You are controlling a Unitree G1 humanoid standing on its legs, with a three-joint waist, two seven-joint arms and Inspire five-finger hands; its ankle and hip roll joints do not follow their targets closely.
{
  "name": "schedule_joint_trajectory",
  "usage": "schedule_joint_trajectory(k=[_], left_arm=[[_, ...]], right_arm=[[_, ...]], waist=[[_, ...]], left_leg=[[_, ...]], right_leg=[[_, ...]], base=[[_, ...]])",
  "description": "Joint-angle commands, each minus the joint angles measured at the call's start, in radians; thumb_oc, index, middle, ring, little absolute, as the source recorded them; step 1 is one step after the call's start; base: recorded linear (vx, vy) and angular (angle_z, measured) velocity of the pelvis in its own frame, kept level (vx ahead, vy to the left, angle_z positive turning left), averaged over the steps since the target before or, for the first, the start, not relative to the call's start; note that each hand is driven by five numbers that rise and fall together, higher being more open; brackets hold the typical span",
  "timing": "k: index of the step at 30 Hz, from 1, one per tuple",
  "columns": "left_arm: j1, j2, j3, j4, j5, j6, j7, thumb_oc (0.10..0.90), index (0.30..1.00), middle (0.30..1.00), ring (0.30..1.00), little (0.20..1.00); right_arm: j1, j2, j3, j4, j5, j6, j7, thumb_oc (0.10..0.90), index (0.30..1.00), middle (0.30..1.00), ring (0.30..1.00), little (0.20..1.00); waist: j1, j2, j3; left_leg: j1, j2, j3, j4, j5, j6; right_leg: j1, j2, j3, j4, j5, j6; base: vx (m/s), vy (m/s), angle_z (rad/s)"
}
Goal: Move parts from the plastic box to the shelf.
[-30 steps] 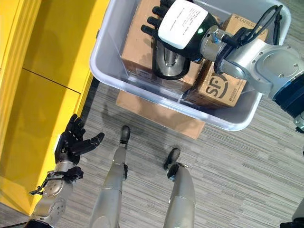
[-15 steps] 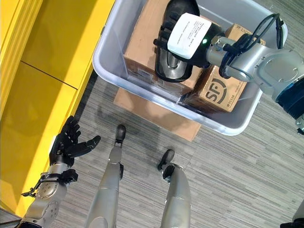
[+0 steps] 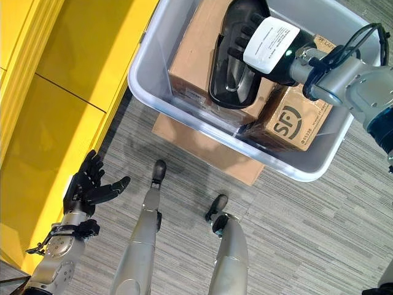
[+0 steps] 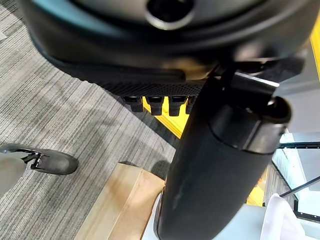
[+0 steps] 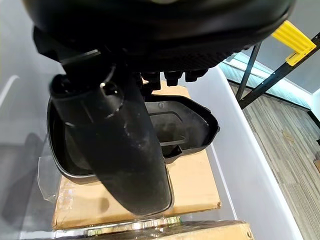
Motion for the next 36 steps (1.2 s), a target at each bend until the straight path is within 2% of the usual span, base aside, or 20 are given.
schedule_joint_trajectory(k=[1,7,14,28,36], left_arm=[[0.006,0.076,0.072,-0.068,0.017,-0.075,0.000,0.900,1.000,1.000,1.000,1.000],[0.007,0.066,0.077,-0.066,0.013,-0.078,0.006,0.900,1.000,1.000,1.000,1.000],[0.001,0.052,0.070,-0.064,0.011,-0.078,0.012,0.900,1.000,1.000,1.000,1.000],[0.009,0.042,0.080,-0.086,0.003,-0.085,0.027,0.900,1.000,1.000,1.000,1.000],[0.002,0.044,0.090,-0.091,0.004,-0.093,0.037,0.900,1.000,1.000,1.000,1.000]], right_arm=[[-0.124,-0.052,0.019,0.074,-0.003,0.077,-0.056,0.900,1.000,1.000,1.000,1.000],[-0.123,-0.053,0.019,0.094,-0.014,0.083,-0.066,0.900,1.000,1.000,1.000,1.000],[-0.121,-0.057,0.019,0.085,-0.019,0.087,-0.069,0.900,1.000,1.000,1.000,1.000],[-0.108,-0.054,0.019,0.073,-0.045,0.081,-0.063,0.900,1.000,1.000,1.000,1.000],[-0.101,-0.053,0.019,0.073,-0.051,0.078,-0.059,0.900,1.000,1.000,1.000,1.000]], waist=[[0.038,-0.001,0.017],[0.042,0.021,0.015],[0.045,0.035,0.020],[0.059,0.042,0.037],[0.073,0.038,0.048]], left_leg=[[0.165,0.038,0.043,0.025,-0.200,-0.061],[0.141,0.032,0.036,0.046,-0.208,-0.062],[0.119,0.023,0.024,0.077,-0.221,-0.061],[0.081,0.012,-0.004,0.100,-0.227,-0.062],[0.053,0.007,-0.025,0.100,-0.220,-0.071]], right_leg=[[0.150,0.017,0.063,-0.206,0.103,0.110],[0.103,0.004,0.074,-0.142,0.076,0.108],[0.062,-0.011,0.085,-0.068,0.050,0.104],[-0.025,-0.040,0.094,0.075,-0.003,0.098],[-0.078,-0.051,0.099,0.138,-0.029,0.093]], base=[[0.00,0.000,0.00],[0.01,-0.010,0.02],[0.02,-0.035,0.09],[0.01,-0.043,0.08],[0.01,-0.051,0.06]])
